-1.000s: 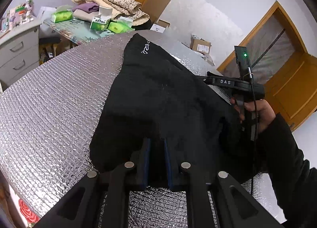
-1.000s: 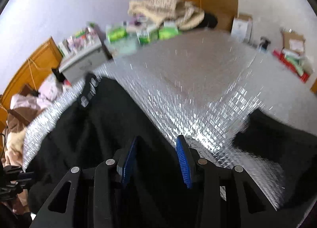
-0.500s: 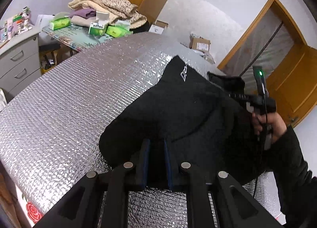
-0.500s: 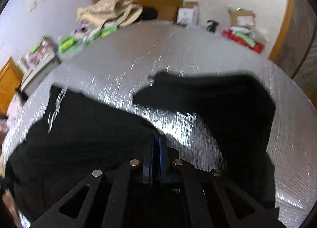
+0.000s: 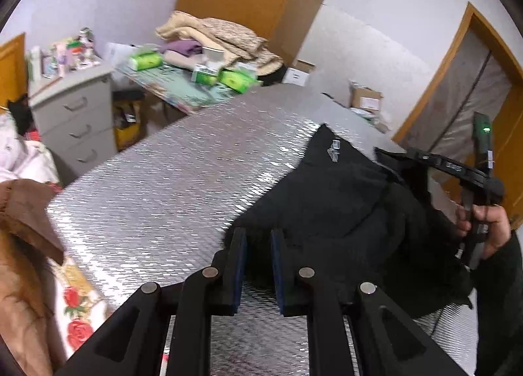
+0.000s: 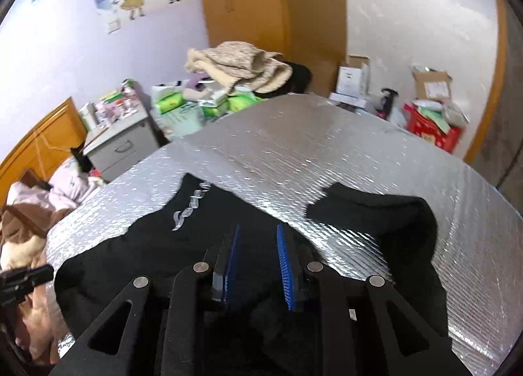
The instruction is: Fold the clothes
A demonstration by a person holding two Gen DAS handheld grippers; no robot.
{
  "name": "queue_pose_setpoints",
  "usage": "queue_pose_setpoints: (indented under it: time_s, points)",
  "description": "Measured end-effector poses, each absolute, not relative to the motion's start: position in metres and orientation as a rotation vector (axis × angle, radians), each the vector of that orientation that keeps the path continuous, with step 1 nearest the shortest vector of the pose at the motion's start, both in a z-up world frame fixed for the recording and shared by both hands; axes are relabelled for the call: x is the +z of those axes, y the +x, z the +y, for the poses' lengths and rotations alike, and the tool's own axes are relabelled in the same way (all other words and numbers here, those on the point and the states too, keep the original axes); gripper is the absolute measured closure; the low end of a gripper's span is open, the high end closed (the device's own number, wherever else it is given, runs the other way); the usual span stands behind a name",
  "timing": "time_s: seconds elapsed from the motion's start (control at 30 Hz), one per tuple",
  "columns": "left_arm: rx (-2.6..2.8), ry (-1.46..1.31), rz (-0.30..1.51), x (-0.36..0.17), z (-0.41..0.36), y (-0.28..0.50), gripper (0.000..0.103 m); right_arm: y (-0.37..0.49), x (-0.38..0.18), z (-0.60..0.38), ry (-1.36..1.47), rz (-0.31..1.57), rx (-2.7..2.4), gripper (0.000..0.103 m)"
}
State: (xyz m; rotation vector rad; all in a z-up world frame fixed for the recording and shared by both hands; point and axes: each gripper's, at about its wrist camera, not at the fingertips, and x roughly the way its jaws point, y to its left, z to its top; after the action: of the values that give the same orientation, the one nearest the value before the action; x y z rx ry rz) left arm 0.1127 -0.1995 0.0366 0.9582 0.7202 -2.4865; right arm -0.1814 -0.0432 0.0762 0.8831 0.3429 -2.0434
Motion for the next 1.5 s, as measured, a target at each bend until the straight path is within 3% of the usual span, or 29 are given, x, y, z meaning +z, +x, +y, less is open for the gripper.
queue_pose_setpoints:
  time_s: [0.57,1.03,1.27,1.5]
  points:
    - [-2.395,1.026,0.646,0.024,-0.200,0.112,0.088,-0.159,0.075,-0.050,0.891,0.381,-1.991,0.079]
    - [-2.423,0.965,0.449,0.038,-0.192,0.102,0.088,-0.158,0.068,-0.067,0.910,0.410,-1.963,0.079]
    - [-2.472,1.013,0.573,0.028,-0.197,0.105,0.087,-0.158,0.066,-0.080,0.909,0.428,-1.940,0.079]
    - [-2.514,1.012,0.709,0.021,-0.203,0.113,0.080,-0.168,0.068,-0.105,0.873,0.438,-1.886,0.077]
